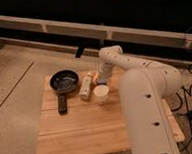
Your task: Place the pepper on the white sponge
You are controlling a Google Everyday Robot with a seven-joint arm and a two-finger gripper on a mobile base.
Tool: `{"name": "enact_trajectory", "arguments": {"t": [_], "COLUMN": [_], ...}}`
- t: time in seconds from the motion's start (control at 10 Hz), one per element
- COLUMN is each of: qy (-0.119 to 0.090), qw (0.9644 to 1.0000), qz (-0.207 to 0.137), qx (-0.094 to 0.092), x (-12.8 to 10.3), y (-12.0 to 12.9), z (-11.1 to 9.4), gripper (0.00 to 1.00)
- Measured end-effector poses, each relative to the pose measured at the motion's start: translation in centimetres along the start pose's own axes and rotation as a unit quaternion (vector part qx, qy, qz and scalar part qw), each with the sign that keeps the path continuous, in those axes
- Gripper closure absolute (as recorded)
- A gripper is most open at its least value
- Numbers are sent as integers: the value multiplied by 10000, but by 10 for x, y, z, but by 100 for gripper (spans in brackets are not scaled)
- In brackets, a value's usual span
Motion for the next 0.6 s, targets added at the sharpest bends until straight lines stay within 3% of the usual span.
{"name": "enact_trajectory", "arguments": {"t": [0.3,0.4,0.6], "qy": [151,168,168], "qw": [9999,9998,9998], "qz": [26,24,-54], "qx": [31,65,133], "x": [1,-1,-3], "y": [6,5,1], "z": [11,12,12], "gripper": [35,40,62]}}
